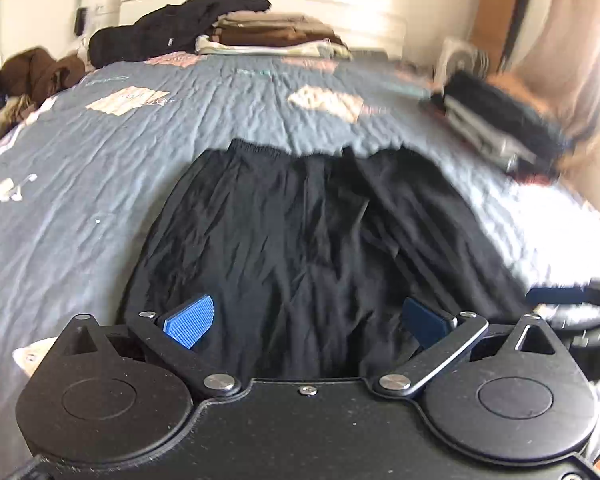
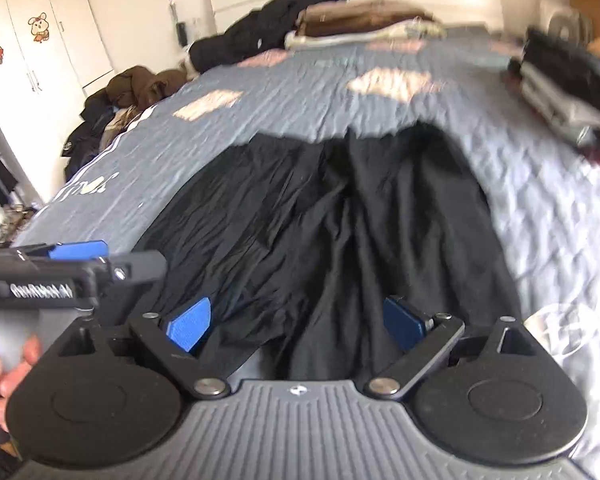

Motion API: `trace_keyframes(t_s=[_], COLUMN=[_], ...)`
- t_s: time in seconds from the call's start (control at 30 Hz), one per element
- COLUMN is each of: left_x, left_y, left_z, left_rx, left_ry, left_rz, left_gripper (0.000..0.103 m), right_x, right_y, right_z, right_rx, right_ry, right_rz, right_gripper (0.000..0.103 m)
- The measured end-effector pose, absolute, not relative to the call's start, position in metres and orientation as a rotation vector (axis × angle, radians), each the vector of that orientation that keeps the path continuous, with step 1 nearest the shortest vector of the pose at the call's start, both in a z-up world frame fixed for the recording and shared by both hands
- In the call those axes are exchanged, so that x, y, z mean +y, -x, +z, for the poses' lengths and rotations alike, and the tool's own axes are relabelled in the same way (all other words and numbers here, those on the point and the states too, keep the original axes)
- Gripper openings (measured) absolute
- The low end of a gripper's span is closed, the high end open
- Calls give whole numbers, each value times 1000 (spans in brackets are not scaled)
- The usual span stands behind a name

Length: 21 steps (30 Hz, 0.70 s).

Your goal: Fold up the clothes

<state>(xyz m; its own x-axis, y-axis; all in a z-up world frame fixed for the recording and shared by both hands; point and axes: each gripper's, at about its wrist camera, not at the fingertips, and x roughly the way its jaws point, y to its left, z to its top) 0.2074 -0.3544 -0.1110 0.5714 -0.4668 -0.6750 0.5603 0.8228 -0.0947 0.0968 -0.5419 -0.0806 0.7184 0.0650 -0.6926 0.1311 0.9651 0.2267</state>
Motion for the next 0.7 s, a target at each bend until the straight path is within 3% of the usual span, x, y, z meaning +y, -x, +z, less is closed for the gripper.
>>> trace_keyframes(t_s=[0.7], left_x=[-370], left_y=[-173], left_z=[-93], left_rx=[827], left_ry=[-192], left_rz=[-667], left_gripper=[102], right_x=[-535], right_y=[-63], right_z=[-60], right_rx=[823], right_ry=[-190], right_rz=[-92], right_gripper=[93])
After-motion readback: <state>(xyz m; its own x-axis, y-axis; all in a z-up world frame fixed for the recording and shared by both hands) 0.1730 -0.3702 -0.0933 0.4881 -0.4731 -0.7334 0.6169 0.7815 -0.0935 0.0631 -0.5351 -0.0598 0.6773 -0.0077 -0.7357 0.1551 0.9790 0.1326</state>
